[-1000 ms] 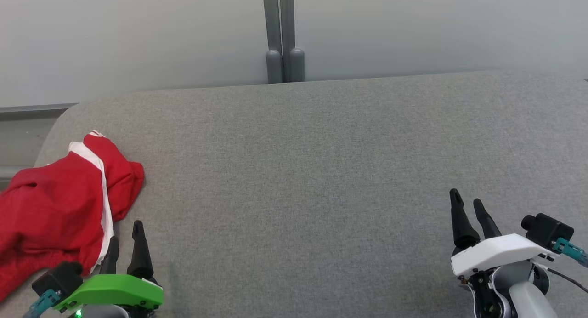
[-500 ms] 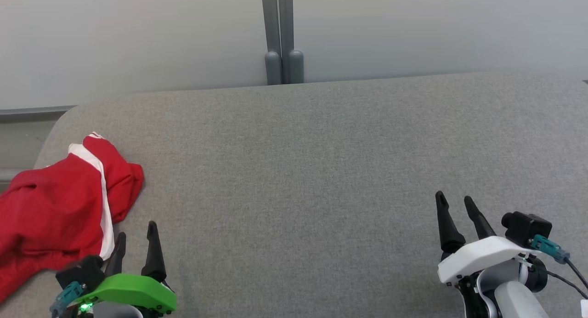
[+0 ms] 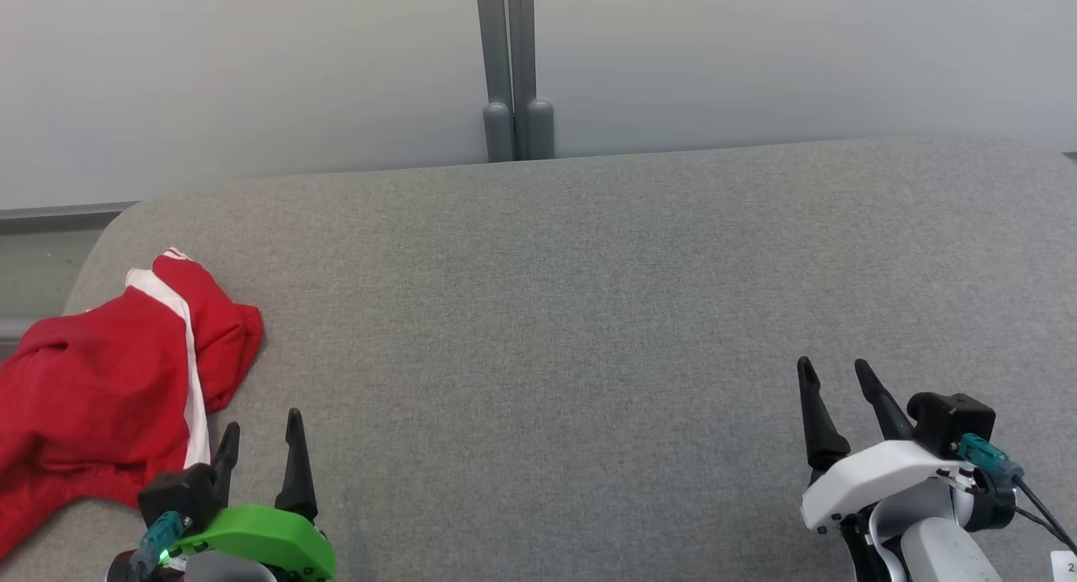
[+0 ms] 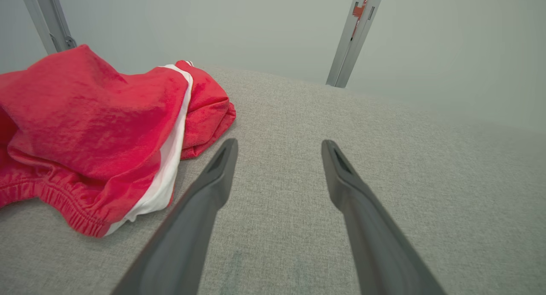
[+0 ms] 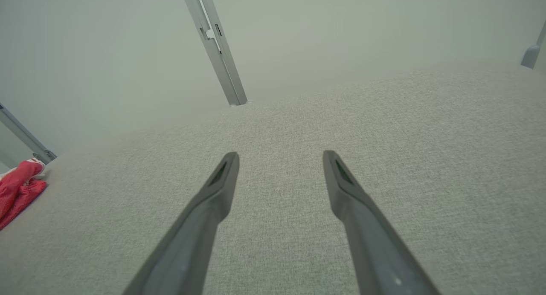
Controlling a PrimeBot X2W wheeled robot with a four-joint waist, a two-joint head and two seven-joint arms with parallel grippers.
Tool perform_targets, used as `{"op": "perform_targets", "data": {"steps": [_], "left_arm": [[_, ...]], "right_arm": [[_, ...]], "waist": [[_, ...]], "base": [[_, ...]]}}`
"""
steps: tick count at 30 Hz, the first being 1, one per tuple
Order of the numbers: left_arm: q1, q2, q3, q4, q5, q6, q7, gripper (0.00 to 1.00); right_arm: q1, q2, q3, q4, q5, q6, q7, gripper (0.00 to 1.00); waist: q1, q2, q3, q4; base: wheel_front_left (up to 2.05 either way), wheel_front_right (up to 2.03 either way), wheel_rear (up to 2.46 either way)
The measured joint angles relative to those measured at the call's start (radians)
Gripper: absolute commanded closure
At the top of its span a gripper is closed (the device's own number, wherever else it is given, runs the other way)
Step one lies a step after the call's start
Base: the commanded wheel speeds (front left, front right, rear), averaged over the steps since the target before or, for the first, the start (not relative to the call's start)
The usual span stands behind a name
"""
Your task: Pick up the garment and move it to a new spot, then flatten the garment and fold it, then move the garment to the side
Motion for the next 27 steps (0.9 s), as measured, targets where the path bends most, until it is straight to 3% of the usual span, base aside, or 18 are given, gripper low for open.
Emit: {"op": "perform_targets", "data": {"steps": [27], "left_arm": [[0.0, 0.0, 0.016, 0.053, 0.183, 0.024, -0.053, 0.0]], "right_arm": [[-0.004, 0.004, -0.032, 0.044, -0.19, 0.002, -0.053, 0.0]], "waist": [[0.0, 0.0, -0.012, -0.002]], "base": [[0.0, 0.0, 0.0]]}}
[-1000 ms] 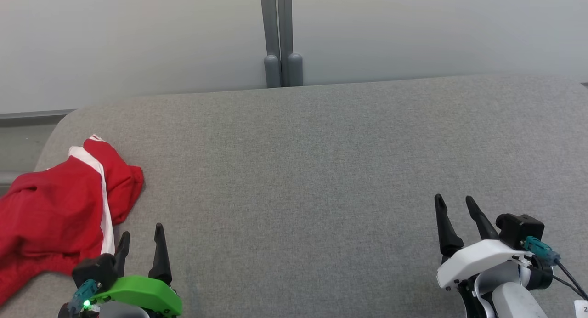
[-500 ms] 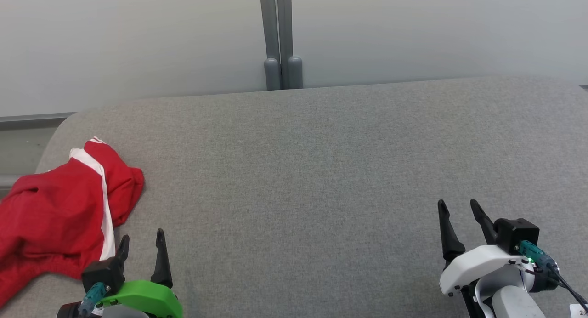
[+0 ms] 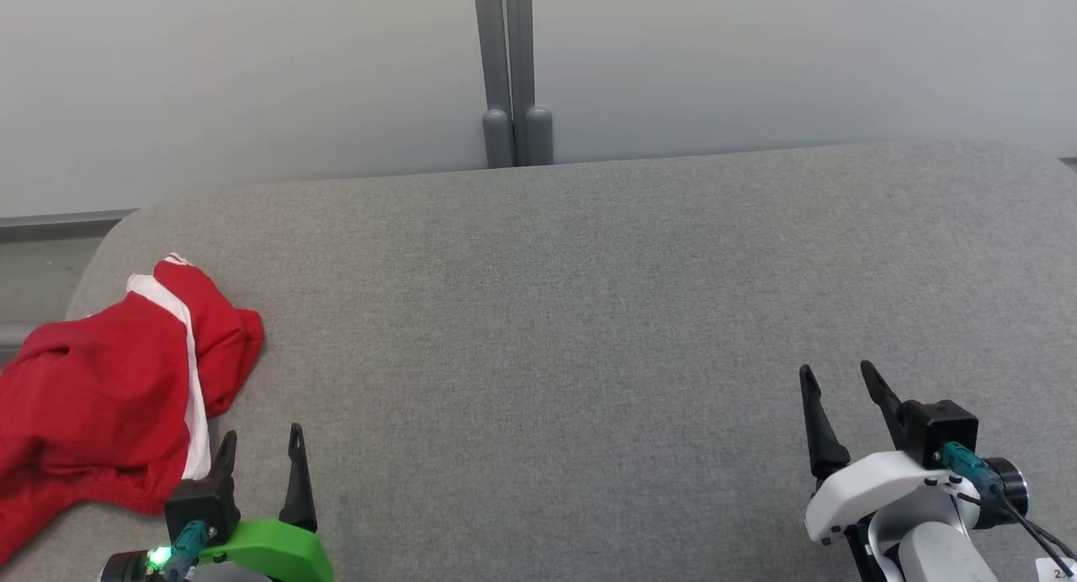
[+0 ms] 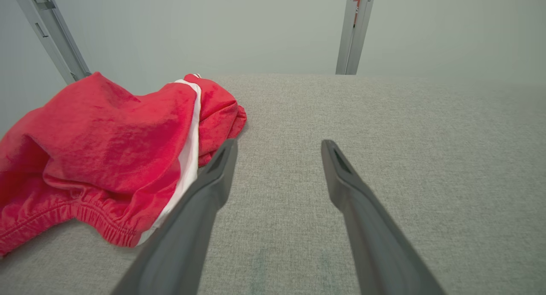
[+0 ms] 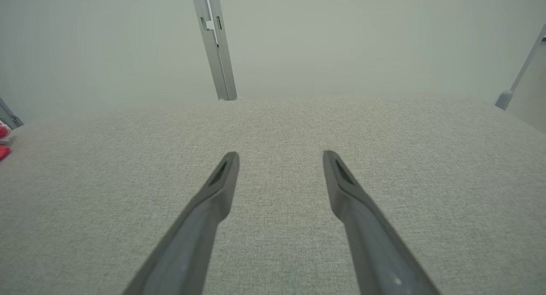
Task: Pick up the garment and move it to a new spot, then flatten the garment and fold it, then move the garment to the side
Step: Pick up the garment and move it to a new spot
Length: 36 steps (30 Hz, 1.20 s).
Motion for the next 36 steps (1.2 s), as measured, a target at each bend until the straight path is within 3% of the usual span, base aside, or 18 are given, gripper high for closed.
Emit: {"op": "perform_targets", "data": {"steps": [10, 17, 36], "left_arm": [[0.0, -0.001, 0.009, 0.006, 0.064, 0.005, -0.017, 0.0], [0.0, -0.002, 0.024, 0.008, 0.065, 0.009, -0.017, 0.0], [0.018, 0.011, 0.136, 0.042, 0.045, 0.038, -0.018, 0.0]], "right_arm": [[-0.004, -0.001, 0.004, 0.0, -0.061, 0.0, -0.016, 0.0], [-0.007, -0.001, 0.041, 0.003, -0.058, 0.0, -0.016, 0.0], [-0.046, 0.0, 0.28, 0.019, 0.021, 0.0, -0.017, 0.0]], "waist": [[0.0, 0.0, 0.0, 0.012], [0.0, 0.0, 0.002, 0.061], [0.0, 0.0, 0.0, 0.379]], "base": [[0.0, 0.0, 0.0], [0.0, 0.0, 0.0], [0.0, 0.0, 0.0]]}}
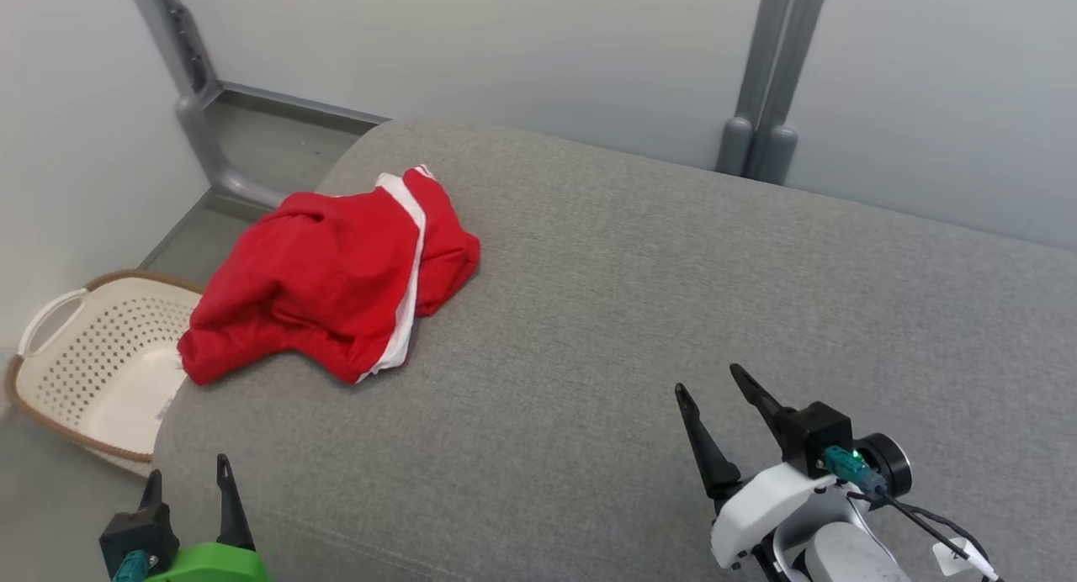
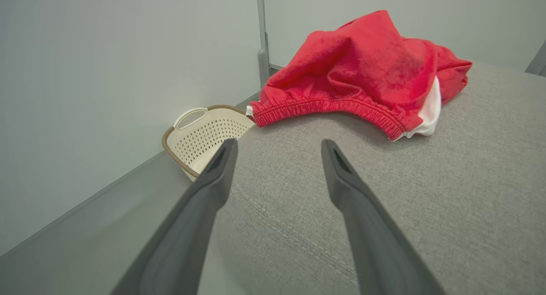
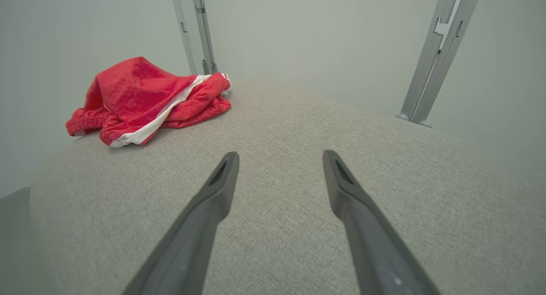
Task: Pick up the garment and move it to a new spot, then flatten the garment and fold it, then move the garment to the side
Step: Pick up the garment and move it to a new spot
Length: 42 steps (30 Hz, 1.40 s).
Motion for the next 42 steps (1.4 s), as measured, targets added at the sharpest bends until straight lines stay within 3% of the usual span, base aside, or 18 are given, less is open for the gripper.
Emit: {"op": "perform_targets", "data": {"steps": [7, 12, 19, 33, 42], "left_arm": [[0.006, -0.001, 0.037, 0.032, -0.029, -0.02, 0.0, 0.0], [-0.019, -0.008, 0.047, 0.082, -0.077, -0.063, 0.0, 0.0], [-0.196, 0.001, 0.071, 0.145, -0.113, -0.097, 0.0, 0.0], [-0.526, 0.126, -0.005, 0.303, -0.165, -0.119, -0.001, 0.0], [-0.681, 0.21, -0.083, 0.568, -0.179, -0.119, 0.035, 0.0]], "right_arm": [[-0.016, 0.001, 0.03, 0.019, 0.018, 0.0, 0.0, 0.0], [-0.015, 0.001, 0.024, 0.046, 0.007, 0.0, 0.0, 0.0], [-0.076, -0.05, 0.017, 0.039, -0.009, 0.0, 0.0, 0.0], [-0.141, -0.108, 0.007, 0.033, -0.03, 0.0, 0.0, 0.0], [-0.185, -0.115, 0.029, 0.049, -0.033, 0.0, 0.0, 0.0]], "waist": [[0.0, 0.0, 0.005, 0.093], [0.0, 0.0, 0.024, 0.102], [0.0, 0.0, 0.098, 0.063], [0.0, 0.0, 0.291, -0.06], [0.0, 0.0, 0.371, -0.136]], "base": [[0.0, 0.0, 0.0], [0.0, 0.0, 0.0], [0.0, 0.0, 0.0], [0.0, 0.0, 0.0], [0.0, 0.0, 0.0]]}}
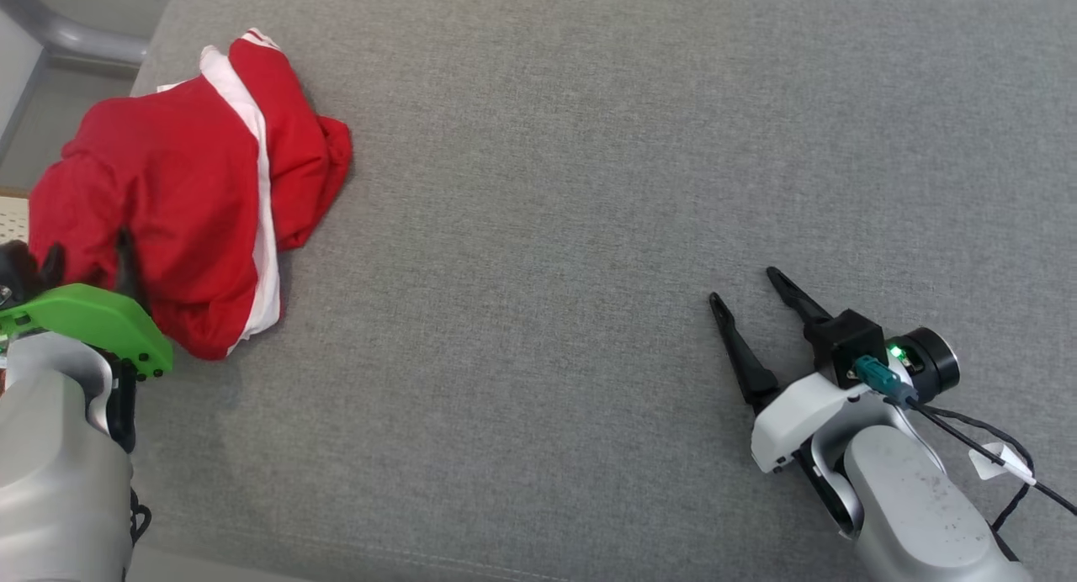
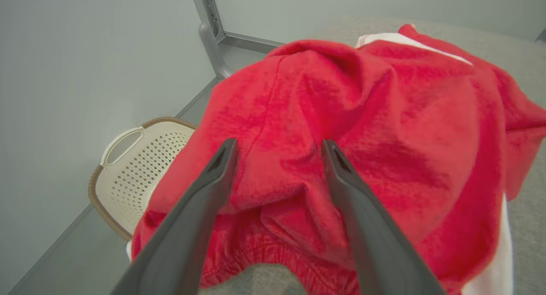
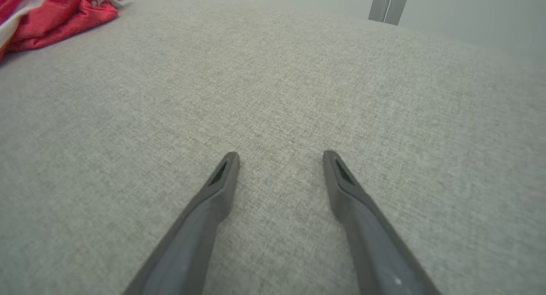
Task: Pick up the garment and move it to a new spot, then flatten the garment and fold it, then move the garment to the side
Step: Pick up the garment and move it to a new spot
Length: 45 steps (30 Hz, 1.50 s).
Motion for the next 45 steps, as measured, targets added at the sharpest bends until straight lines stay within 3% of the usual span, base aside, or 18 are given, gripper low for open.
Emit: {"op": "perform_targets", "data": {"steps": [3, 4, 5, 13, 21, 27, 34, 40, 45], "left_arm": [[-0.032, 0.009, -0.004, 0.086, -0.002, 0.007, 0.042, 0.0], [-0.038, 0.011, -0.005, 0.099, -0.002, 0.007, 0.042, 0.72], [-0.047, 0.013, -0.004, 0.111, -0.004, 0.007, 0.038, 1.0], [-0.099, 0.04, -0.023, 0.129, 0.0, 0.015, -0.012, 1.0], [-0.167, 0.053, -0.084, 0.0, 0.026, 0.005, -0.032, 1.0], [-0.173, -0.034, -0.172, -0.145, 0.042, 0.001, -0.035, 1.0], [-0.108, -0.161, -0.332, -0.251, -0.029, 0.0, -0.035, 1.0], [-0.043, -0.214, -0.479, -0.295, -0.121, 0.0, -0.035, 1.0], [0.019, -0.222, -0.578, -0.359, -0.213, 0.0, -0.035, 1.0]], "right_arm": [[-0.013, 0.002, 0.005, 0.006, 0.001, 0.001, -0.002, 0.0], [-0.014, 0.003, 0.005, 0.008, 0.004, 0.001, -0.003, 0.0], [-0.015, 0.004, 0.004, 0.008, 0.005, 0.001, -0.003, 0.0], [-0.009, 0.024, -0.016, 0.019, 0.014, 0.001, -0.004, 0.0], [0.024, 0.063, -0.028, 0.028, 0.029, 0.001, -0.003, 0.0], [0.044, 0.077, -0.042, 0.037, 0.038, 0.0, -0.002, 0.0], [0.071, 0.094, -0.051, 0.039, 0.05, 0.0, -0.002, 0.0], [0.088, 0.103, -0.047, 0.037, 0.058, 0.001, -0.002, 0.0], [0.095, 0.107, -0.044, 0.021, 0.072, 0.0, -0.001, 0.0]], "waist": [[0.0, 0.0, 0.018, -0.027], [0.0, 0.0, 0.021, -0.034], [0.0, 0.0, 0.026, -0.042], [0.0, 0.0, 0.02, -0.073], [0.0, 0.0, -0.045, -0.081], [0.0, 0.0, -0.089, -0.113], [0.0, 0.0, -0.125, -0.183], [0.0, 0.0, -0.149, -0.264], [0.0, 0.0, -0.162, -0.333]], "base": [[0.0, 0.0, 0.0], [0.0, 0.0, 0.0], [0.0, 0.0, 0.0], [0.0, 0.0, 0.0], [0.0, 0.0, 0.0], [0.0, 0.0, 0.0], [0.0, 0.0, 0.0], [0.0, 0.0, 0.0], [0.0, 0.0, 0.0]]}}
